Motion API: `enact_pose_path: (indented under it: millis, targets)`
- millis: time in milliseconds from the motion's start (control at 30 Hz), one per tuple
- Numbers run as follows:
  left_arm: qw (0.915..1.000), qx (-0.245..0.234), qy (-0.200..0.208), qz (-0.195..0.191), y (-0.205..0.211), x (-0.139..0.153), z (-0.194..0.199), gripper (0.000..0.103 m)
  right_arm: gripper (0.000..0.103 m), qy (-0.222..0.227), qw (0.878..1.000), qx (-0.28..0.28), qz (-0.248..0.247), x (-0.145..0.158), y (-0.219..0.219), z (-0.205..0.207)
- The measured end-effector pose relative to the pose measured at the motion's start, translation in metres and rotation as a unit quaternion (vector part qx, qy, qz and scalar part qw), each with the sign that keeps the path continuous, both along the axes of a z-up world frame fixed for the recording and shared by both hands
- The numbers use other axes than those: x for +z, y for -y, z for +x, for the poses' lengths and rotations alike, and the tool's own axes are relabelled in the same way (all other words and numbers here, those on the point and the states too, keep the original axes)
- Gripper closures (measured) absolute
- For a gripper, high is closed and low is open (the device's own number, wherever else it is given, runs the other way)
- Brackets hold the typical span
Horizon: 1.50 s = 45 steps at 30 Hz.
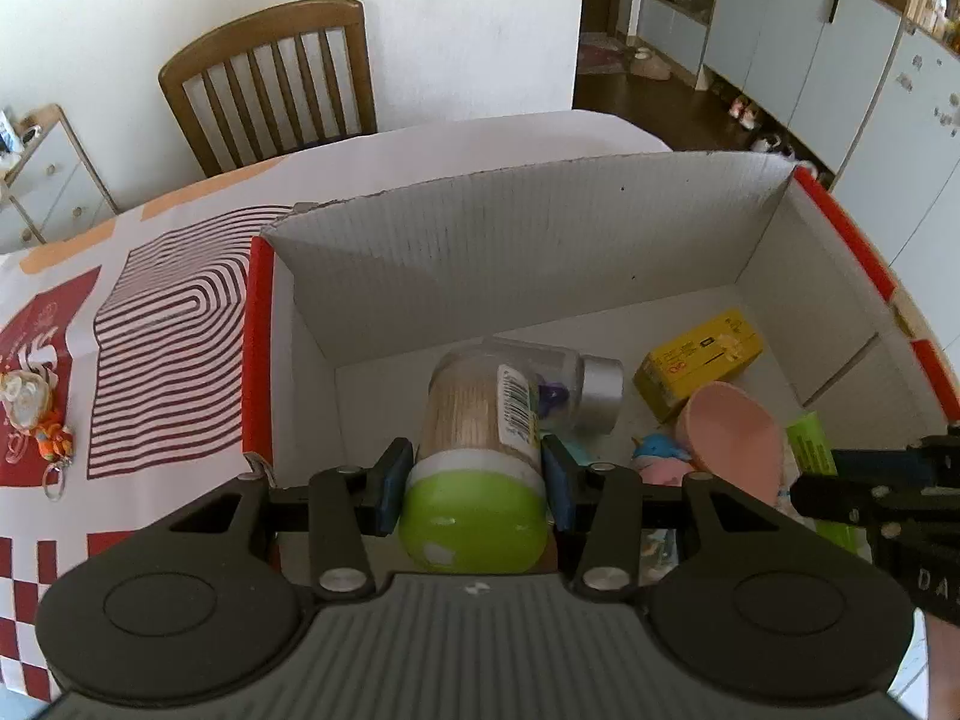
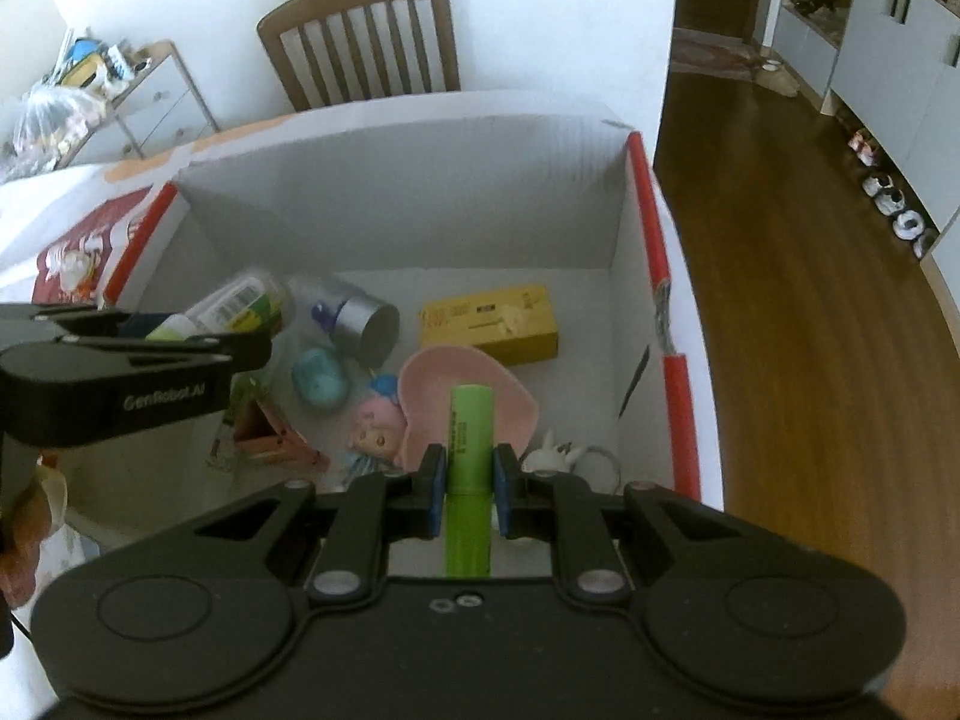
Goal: Organize rigid objects
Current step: 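Open both grippers to drop the jar and stick into the box, then withdraw both tools from the box back over the cloth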
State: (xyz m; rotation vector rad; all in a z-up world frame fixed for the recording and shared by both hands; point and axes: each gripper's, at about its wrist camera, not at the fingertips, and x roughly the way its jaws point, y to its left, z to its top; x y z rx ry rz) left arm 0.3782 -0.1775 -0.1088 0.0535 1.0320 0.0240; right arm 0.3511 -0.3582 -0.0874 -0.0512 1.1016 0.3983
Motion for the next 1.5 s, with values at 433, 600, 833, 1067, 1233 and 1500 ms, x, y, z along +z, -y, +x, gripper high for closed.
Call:
enact_pose_path:
  millis: [433,600,833,1067,1233,1500]
  targets:
    - [0.9996,-0.016,-0.025,-0.006,0.014,-0.002,0.000,0.058,0.082,-0.015,1.000,0.000,0.016,-0.006,0.006,-0.003]
    - [0.9996,-0.014,-0.012,-0.020,0.013,0.007,-0.008,0.057,0.077,-0.019,0.999,0.002,0.026,-0.002,0.007,-0.009]
    - [0.9988,-0.015,0.015,-0.044,0.010,0.029,-0.026,0.050,0.066,-0.005,0.999,0.008,0.036,0.016,0.007,-0.020]
    - [0.9975,-0.018,0.047,-0.050,0.008,0.056,-0.049,0.050,0.057,0.017,0.998,0.022,0.052,0.040,0.005,-0.032]
    - [0.9955,-0.011,0.071,-0.061,0.000,0.076,-0.068,0.050,0.047,0.030,0.997,0.032,0.060,0.054,0.000,-0.041]
    - [0.9926,0.003,0.106,-0.059,-0.018,0.099,-0.101,0.050,0.036,0.057,0.994,0.056,0.070,0.073,-0.012,-0.060]
